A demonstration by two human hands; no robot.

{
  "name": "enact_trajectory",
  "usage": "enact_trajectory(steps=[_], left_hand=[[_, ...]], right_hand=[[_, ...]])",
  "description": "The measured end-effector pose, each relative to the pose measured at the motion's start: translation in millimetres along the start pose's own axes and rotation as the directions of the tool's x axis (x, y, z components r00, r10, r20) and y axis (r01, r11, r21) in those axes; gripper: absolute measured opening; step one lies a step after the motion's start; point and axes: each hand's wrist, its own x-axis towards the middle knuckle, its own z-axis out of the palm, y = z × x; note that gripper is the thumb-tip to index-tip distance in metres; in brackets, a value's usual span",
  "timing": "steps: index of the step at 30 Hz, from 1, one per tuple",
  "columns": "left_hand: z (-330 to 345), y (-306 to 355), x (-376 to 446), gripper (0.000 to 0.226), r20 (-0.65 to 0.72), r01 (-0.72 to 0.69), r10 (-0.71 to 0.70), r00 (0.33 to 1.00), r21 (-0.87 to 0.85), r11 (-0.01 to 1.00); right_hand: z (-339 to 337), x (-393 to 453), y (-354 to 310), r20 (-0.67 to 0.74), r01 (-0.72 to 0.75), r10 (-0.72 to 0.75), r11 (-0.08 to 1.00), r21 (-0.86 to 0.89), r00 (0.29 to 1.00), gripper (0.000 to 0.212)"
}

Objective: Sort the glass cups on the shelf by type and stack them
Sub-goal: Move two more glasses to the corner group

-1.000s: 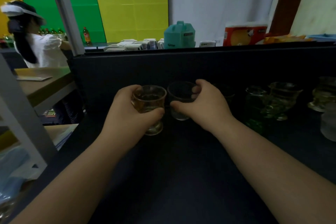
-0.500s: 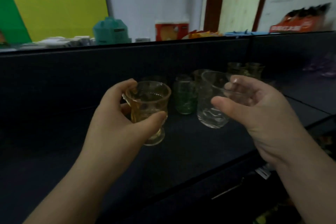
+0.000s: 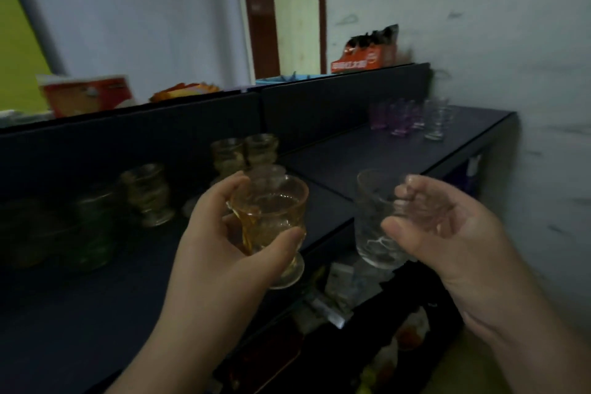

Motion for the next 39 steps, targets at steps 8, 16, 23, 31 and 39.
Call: enact_trajectory(steps=[8,16,23,31,39], left_hand=[[163,9,49,0.066,0.037,-0.025,0.025,0.999,0.003,1.0],[279,2,119,0.069,0.058,-0.089,0.089,0.994,-0.003,0.996],[355,-14,187,0.067,0.021,-0.087,0.089,0.996,-0.07,0.994],[428,-11,255,0.063,-0.009,-0.031,0.031,0.999,-0.016,0.999],[505,-14,313,0.07,-0.262,0.001,0.001,0.965,0.009,1.0]], right_hand=[[-124,67,7,-0.009,-0.002,0.002,0.999,-0.043,1.0,0.048],[-206,146,38,-0.072,0.027,-0.027,1.0,-0.006,0.997,0.036],[-272,248,74,-0.068,0.032,-0.039,0.994,-0.103,0.997,0.078],[-339,365,120,-0.029,-0.024,0.019,0.987,-0.156,0.999,0.108],[-396,487,168,0.197,-0.01,0.031,0.994,-0.108,0.98,0.098]])
